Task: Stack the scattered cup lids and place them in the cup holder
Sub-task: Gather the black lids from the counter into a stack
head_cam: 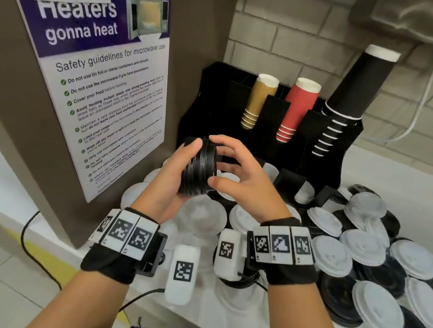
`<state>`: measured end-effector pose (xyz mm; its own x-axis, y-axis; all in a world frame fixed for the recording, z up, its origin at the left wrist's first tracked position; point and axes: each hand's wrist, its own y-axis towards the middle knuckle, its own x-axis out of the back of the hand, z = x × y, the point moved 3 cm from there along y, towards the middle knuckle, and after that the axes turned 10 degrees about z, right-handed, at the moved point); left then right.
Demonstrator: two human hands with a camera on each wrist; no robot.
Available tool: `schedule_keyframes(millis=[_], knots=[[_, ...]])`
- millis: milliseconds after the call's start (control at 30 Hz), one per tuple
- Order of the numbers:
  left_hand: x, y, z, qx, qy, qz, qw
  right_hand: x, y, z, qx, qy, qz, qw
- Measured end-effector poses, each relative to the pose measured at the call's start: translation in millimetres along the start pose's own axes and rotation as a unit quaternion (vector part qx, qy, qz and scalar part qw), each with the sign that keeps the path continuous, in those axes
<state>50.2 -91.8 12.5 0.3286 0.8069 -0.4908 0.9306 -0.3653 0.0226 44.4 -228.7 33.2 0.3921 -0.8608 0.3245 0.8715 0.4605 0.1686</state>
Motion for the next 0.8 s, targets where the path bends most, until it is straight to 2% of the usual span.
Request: schedule_keyframes(millis=[267,433,533,600,667,733,800], knots=[[7,5,2,-0.011,0.023,0.006,1.0,-3,6,-2,0.005,-0.006,0.008,1.0],[12,8,4,-0.006,0.038,0.007,0.999,-3,10,-3,0.02,-0.001,0.04,0.999],[21,8,-13,-0.016,0.059,-0.026,0.998,3,20,-6,-0.02,-0.024,-0.005,0.999],[29,8,-33,-0.022,0.083,-0.044,0.995,7,32,-7,-0.056,-0.106,-0.023,0.992],[33,8,-54,-0.03,0.107,-0.032,0.993,-3,47,-7,-0.07,-0.237,0.067,0.967],[32,9,-70,-0.033,0.12,-0.019,0.992,-26,63,-11,-0.055,-0.351,0.2,0.913],[30,10,-81,-0.032,0.133,-0.019,0.99,-54,79,-16,-0.029,-0.437,0.288,0.852]])
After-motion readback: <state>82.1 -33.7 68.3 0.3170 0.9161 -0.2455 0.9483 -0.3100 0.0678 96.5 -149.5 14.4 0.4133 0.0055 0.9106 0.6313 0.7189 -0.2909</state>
